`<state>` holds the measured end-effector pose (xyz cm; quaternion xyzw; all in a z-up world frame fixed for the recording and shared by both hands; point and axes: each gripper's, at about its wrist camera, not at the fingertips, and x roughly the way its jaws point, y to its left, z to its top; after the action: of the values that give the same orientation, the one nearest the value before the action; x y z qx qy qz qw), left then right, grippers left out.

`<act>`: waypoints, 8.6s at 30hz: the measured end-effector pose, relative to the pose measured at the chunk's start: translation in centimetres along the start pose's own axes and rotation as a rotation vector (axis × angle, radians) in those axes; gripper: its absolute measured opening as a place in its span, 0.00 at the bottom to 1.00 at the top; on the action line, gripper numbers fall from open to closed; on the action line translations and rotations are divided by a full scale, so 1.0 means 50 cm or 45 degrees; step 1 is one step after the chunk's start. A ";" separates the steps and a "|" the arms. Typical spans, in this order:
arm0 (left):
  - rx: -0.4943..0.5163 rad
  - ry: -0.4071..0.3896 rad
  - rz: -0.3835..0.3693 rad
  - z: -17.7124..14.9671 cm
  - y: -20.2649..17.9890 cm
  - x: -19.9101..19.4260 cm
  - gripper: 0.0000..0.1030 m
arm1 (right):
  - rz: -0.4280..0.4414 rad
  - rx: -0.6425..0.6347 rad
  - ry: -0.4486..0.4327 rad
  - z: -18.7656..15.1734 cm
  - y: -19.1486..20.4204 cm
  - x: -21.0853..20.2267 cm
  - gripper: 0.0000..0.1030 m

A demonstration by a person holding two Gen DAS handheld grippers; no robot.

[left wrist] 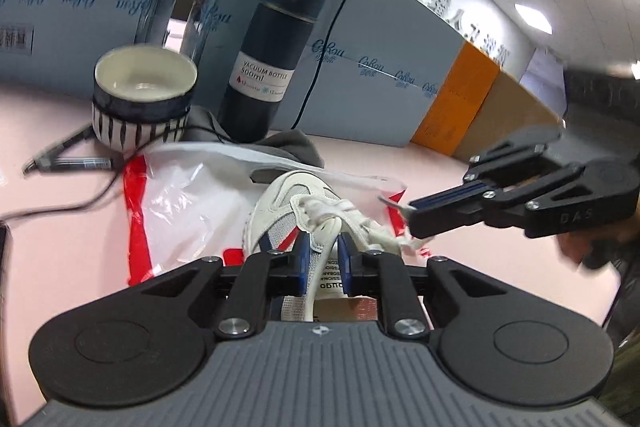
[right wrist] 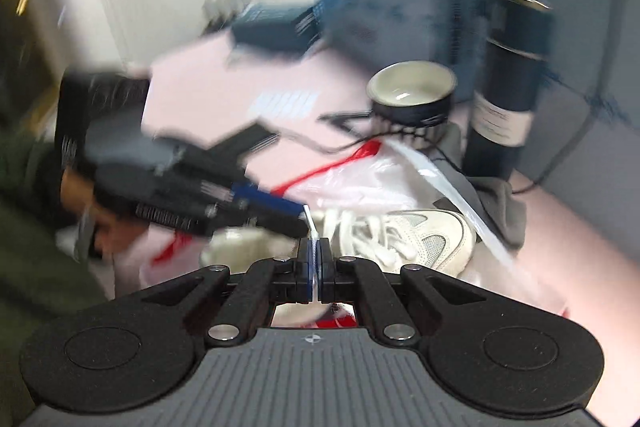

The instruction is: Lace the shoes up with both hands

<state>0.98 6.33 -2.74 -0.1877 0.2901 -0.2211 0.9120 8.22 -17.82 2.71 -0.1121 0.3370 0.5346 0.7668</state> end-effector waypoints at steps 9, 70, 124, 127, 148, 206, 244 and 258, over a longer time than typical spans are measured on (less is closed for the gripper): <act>-0.591 -0.011 -0.188 -0.027 0.106 0.006 0.27 | 0.000 0.244 -0.104 -0.029 -0.003 0.036 0.02; -0.789 -0.012 -0.211 -0.056 0.142 0.013 0.45 | -0.102 0.255 -0.044 -0.027 0.025 0.075 0.02; -0.359 -0.176 -0.096 -0.011 0.045 0.011 0.18 | -0.256 0.481 -0.301 -0.127 0.040 -0.019 0.56; -0.363 -0.200 -0.095 -0.012 0.048 0.004 0.04 | -0.273 0.481 -0.298 -0.127 0.042 -0.018 0.57; -0.496 -0.141 -0.149 -0.015 0.069 0.009 0.30 | -0.260 0.543 -0.341 -0.143 0.047 -0.027 0.69; -0.516 -0.406 0.077 -0.016 0.140 -0.146 0.02 | -0.264 0.710 -0.041 -0.139 0.004 0.077 0.56; -0.428 -0.339 0.580 -0.062 0.105 -0.309 0.85 | -0.459 0.836 -0.135 -0.152 0.046 0.043 0.87; -0.195 0.144 0.399 -0.035 -0.099 -0.199 0.98 | -0.538 0.964 -0.195 -0.154 0.096 -0.053 0.99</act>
<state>-8.83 6.94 2.69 -0.1966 0.3825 -0.0638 0.9005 0.32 -21.95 -0.49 0.1503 0.4212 0.2116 0.8690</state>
